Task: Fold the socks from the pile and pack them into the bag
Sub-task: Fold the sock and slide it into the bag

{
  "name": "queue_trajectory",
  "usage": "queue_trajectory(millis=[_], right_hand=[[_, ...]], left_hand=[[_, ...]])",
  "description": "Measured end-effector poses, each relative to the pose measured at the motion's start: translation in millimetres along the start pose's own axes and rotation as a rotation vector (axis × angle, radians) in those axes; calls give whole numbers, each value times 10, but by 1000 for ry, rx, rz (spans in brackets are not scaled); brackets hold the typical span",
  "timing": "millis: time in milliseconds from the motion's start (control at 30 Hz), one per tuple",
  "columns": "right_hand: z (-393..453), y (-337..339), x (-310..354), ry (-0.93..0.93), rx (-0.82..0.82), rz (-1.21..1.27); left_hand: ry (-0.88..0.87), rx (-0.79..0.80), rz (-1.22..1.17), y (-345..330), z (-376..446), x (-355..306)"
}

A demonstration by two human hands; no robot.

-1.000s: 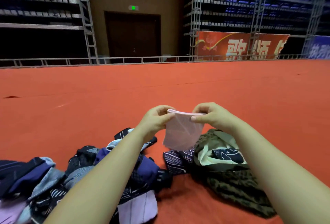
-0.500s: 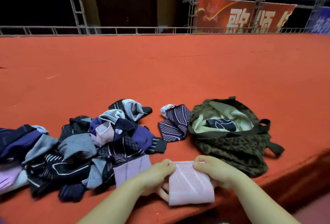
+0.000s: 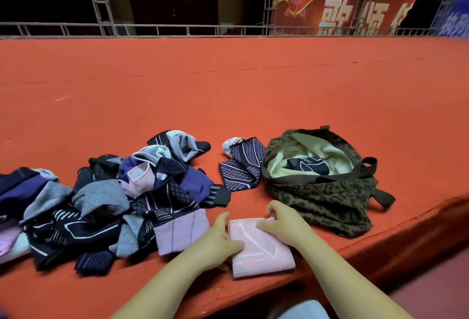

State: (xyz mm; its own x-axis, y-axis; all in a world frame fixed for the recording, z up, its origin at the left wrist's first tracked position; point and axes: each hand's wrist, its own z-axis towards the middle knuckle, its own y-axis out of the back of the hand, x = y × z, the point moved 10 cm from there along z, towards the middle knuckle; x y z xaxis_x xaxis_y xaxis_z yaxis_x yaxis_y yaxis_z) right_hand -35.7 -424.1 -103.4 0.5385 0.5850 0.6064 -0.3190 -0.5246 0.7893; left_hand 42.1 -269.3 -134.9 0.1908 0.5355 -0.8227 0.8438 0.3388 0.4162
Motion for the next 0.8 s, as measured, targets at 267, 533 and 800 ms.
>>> queue_trajectory(millis=[267, 533, 800], right_hand=[[-670, 44, 96, 433, 42, 73], [-761, -141, -159, 433, 91, -52], [-744, 17, 30, 360, 52, 94]], left_hand=[[-11, -98, 83, 51, -2, -55], [-216, -286, 85, 146, -97, -118], [-335, -241, 20, 2, -266, -199]])
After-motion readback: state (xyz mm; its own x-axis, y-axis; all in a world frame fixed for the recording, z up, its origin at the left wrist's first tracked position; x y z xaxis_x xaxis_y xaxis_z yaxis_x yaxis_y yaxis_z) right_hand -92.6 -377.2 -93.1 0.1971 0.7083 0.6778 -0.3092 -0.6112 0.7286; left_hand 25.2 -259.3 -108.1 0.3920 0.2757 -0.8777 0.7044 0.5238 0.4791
